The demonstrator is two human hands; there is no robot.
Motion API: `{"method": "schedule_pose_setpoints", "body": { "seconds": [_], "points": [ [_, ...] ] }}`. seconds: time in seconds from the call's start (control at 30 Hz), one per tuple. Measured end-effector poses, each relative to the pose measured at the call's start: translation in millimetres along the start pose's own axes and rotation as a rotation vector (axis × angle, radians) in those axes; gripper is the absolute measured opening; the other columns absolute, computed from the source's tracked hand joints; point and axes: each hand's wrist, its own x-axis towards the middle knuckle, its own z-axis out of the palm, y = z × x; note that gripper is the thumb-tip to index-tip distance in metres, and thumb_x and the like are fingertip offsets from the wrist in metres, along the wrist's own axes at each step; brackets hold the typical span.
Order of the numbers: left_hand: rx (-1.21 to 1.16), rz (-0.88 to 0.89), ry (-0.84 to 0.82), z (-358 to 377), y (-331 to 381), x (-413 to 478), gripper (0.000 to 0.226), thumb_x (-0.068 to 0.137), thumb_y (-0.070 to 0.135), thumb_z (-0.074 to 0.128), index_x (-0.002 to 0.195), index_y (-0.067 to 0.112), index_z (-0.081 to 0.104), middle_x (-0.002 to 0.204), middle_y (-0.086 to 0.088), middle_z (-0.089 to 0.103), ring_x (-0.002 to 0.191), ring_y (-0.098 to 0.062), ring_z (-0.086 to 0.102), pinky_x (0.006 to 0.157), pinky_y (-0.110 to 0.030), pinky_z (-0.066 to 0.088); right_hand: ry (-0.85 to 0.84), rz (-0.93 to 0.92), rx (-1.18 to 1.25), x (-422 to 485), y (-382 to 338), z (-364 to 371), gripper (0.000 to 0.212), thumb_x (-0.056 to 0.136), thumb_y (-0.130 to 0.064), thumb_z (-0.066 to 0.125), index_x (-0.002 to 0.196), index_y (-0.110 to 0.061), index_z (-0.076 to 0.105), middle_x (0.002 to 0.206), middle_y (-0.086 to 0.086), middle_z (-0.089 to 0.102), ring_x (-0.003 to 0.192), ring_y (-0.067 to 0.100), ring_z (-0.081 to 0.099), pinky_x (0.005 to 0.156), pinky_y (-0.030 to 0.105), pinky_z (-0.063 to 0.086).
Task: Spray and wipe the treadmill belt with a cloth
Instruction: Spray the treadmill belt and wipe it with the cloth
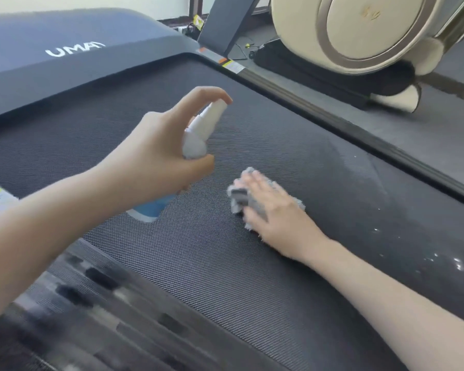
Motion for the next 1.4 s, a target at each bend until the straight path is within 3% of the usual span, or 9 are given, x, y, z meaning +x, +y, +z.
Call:
{"method": "schedule_pose_setpoints", "body": {
  "seconds": [0.27, 0.47, 0.57, 0.7, 0.8, 0.87, 1.0, 1.13, 1.4],
  "points": [
    [0.020, 0.044, -0.041, 26.5, 10.4, -8.4, 0.059, 0.076, 0.018, 0.064, 0.120, 0.050, 0.042, 0.069, -0.012, 0.064, 0.048, -0.024, 0.057, 0.060, -0.047, 0.055, 0.130, 0.730, 0.049, -46.0, 121.5, -44.4, 0.061, 0.098, -0.046, 0.035, 0.151, -0.028, 0.012, 0.159, -0.009, 0.005, 0.146, 0.017, 0.008, 0.116, 0.033, 0.008],
    [0.007, 0.060, -0.118, 47.4, 28.5, -13.4, 0.060, 0.067, 0.028, 0.057, 0.121, 0.049, 0.041, 0.066, -0.010, 0.064, 0.045, -0.022, 0.056, 0.055, -0.045, 0.055, 0.074, 0.616, 0.038, -51.5, 109.5, -45.4, 0.058, 0.099, -0.038, 0.035, 0.152, -0.024, 0.013, 0.160, -0.003, 0.005, 0.146, 0.018, 0.011, 0.116, 0.032, 0.012],
    [0.018, 0.090, -0.110, 57.3, 37.0, -10.6, 0.061, 0.068, 0.026, 0.056, 0.124, 0.045, 0.040, 0.066, -0.013, 0.063, 0.046, -0.021, 0.056, 0.056, -0.044, 0.054, -0.008, 0.367, 0.082, -60.4, 69.8, -34.7, 0.059, 0.098, -0.038, 0.038, 0.151, -0.031, 0.013, 0.159, -0.009, 0.006, 0.145, 0.017, 0.016, 0.118, 0.036, 0.017],
    [0.017, 0.100, -0.115, 65.3, 46.9, -10.9, 0.062, 0.068, 0.024, 0.056, 0.124, 0.045, 0.040, 0.068, -0.016, 0.063, 0.046, -0.024, 0.056, 0.055, -0.043, 0.053, -0.117, -0.102, 0.169, -92.6, 9.8, -16.0, 0.057, 0.097, -0.022, 0.046, 0.148, -0.022, 0.022, 0.154, -0.013, 0.008, 0.143, -0.002, -0.007, 0.120, 0.032, 0.002],
    [0.034, 0.088, -0.113, 64.5, 47.4, -16.8, 0.062, 0.068, 0.025, 0.057, 0.124, 0.045, 0.040, 0.067, -0.016, 0.063, 0.047, -0.025, 0.056, 0.055, -0.043, 0.054, -0.130, -0.208, 0.150, -124.3, 14.3, -11.1, 0.060, 0.094, -0.023, 0.049, 0.148, -0.030, 0.023, 0.157, -0.011, 0.013, 0.144, 0.000, -0.003, 0.120, 0.034, 0.002],
    [0.044, 0.080, -0.103, 61.9, 43.6, -20.6, 0.061, 0.069, 0.026, 0.058, 0.124, 0.046, 0.041, 0.068, -0.012, 0.063, 0.046, -0.022, 0.056, 0.054, -0.041, 0.054, -0.052, -0.112, 0.120, -136.6, 42.8, -15.2, 0.060, 0.095, -0.027, 0.044, 0.146, -0.044, 0.018, 0.154, -0.021, 0.008, 0.145, 0.000, -0.001, 0.120, 0.032, 0.003],
    [0.055, 0.076, -0.081, 60.3, 35.1, -23.8, 0.060, 0.076, 0.017, 0.065, 0.124, 0.043, 0.042, 0.069, -0.009, 0.064, 0.045, -0.018, 0.059, 0.054, -0.043, 0.055, 0.073, 0.558, 0.148, -122.4, 111.5, -39.4, 0.055, 0.098, -0.042, 0.037, 0.148, -0.044, 0.013, 0.157, -0.014, 0.014, 0.143, 0.024, 0.022, 0.097, 0.037, 0.047],
    [0.090, 0.077, -0.135, 69.2, 32.7, -25.3, 0.061, 0.069, 0.024, 0.058, 0.124, 0.045, 0.041, 0.065, -0.010, 0.064, 0.044, -0.018, 0.058, 0.055, -0.045, 0.055, 0.100, 0.647, 0.042, -93.2, 128.2, -42.6, 0.057, 0.101, -0.038, 0.032, 0.152, -0.024, 0.011, 0.160, -0.003, 0.003, 0.147, 0.021, 0.004, 0.117, 0.036, 0.009],
    [0.319, 0.177, -0.330, 103.9, 33.4, -17.3, 0.066, 0.077, 0.018, 0.063, 0.131, 0.045, 0.035, 0.070, 0.007, 0.056, 0.057, -0.007, 0.050, 0.052, -0.026, 0.037, 0.110, 0.620, 0.100, -122.8, 124.4, -44.4, 0.058, 0.100, -0.036, 0.037, 0.151, -0.026, 0.013, 0.159, -0.009, 0.005, 0.146, 0.012, 0.006, 0.118, 0.032, 0.006]
  ]
}}
